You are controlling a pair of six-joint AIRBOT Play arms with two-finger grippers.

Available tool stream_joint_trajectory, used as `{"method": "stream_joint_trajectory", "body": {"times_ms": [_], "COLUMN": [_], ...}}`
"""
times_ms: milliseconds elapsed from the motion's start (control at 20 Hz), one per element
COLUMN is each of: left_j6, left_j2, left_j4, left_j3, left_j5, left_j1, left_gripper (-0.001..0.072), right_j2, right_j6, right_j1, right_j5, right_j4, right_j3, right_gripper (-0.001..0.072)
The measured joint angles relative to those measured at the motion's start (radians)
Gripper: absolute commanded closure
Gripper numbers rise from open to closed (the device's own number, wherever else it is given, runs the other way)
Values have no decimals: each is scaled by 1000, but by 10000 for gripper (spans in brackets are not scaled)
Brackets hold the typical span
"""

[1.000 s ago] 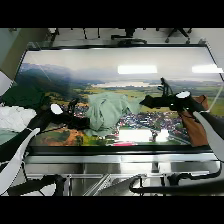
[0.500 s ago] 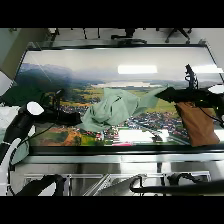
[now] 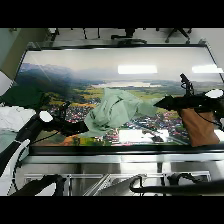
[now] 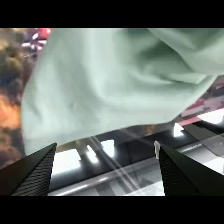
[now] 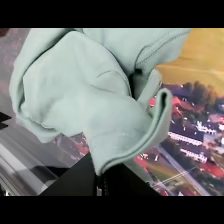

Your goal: Fold the shirts.

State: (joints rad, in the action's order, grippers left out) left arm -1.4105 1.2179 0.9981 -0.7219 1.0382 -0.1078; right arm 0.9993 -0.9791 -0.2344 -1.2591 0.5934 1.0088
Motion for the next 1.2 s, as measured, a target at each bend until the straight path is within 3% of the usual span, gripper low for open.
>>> {"method": "stream_joint_trajectory", "body": {"times_ms": [250, 300, 350, 400, 700, 1200], "left_j6": [10, 28, 45, 60, 121, 126], "left_j2": [93, 116, 139, 162, 157, -350], "left_j4": [-70, -115, -155, -178, -267, -283], "left_j3": [3, 3, 3, 2, -153, -730], "left_j5": [-68, -76, -84, -94, -24, 128], "left_j1": [-3, -8, -14, -18, 23, 294], "left_gripper": [22, 140, 447, 697, 700, 699], "right_j2": [0, 0, 0, 2, -20, -230], "right_j6": [-4, -4, -4, -4, -3, 0], "right_j1": [0, 0, 0, 0, -26, -291], "right_j5": [1, 2, 4, 6, 8, -95], "right_j4": [13, 15, 15, 16, 3, -335], "right_j3": [-2, -2, -2, -2, 27, 528], "right_gripper": [694, 694, 694, 694, 694, 694]}}
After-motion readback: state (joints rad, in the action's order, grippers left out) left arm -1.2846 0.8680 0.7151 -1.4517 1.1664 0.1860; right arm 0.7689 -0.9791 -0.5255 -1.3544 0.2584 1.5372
